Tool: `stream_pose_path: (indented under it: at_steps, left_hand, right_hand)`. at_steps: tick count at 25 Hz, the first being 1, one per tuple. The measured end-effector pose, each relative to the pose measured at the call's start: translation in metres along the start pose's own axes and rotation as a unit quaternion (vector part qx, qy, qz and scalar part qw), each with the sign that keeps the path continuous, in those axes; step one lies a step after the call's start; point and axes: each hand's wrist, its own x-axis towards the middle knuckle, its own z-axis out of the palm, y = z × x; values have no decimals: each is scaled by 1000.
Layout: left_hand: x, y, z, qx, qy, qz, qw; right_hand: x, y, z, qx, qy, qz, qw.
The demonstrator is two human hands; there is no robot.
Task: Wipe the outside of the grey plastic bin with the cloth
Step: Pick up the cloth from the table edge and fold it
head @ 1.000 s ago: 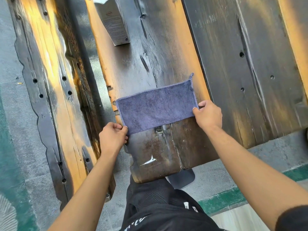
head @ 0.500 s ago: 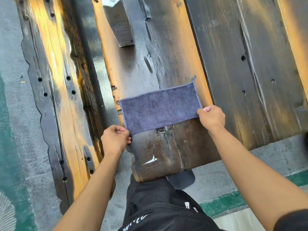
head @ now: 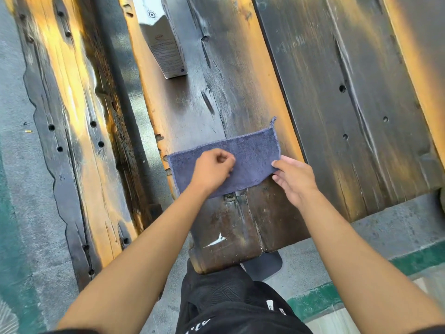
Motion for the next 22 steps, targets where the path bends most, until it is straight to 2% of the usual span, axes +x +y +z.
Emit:
stream_pose_path:
  at_steps: [2, 5, 7, 9, 13, 15, 20, 22]
  left_hand:
    - [15, 31, 19, -95, -65, -38, 993]
    - [27, 67, 28, -121, -116, -70, 983]
    - [33, 77, 20, -52, -95, -68, 992]
    - [34, 77, 8, 75, -56, -53, 994]
    - [31, 59, -21, 259, -4, -9, 966]
    - [28, 42, -39, 288, 25, -23, 957]
    - [15, -3, -78, 307, 17, -61, 950]
    - [12, -17, -89, 330, 29, -48, 942]
  right_hand:
    - [-7, 5, 5, 41, -81, -11, 996]
    - [-18, 10, 16, 12, -161, -72, 984]
    - [-28, 9, 27, -45, -151, -110, 981]
    - [-35, 9, 39, -111, -151, -140, 972]
    - [-47, 18, 66, -227, -227, -172, 931]
    - [-54, 26, 81, -288, -240, -183, 909]
    - [-68, 56, 119, -388, -250, -231, 857]
    - [-73, 68, 129, -416, -255, -252, 836]
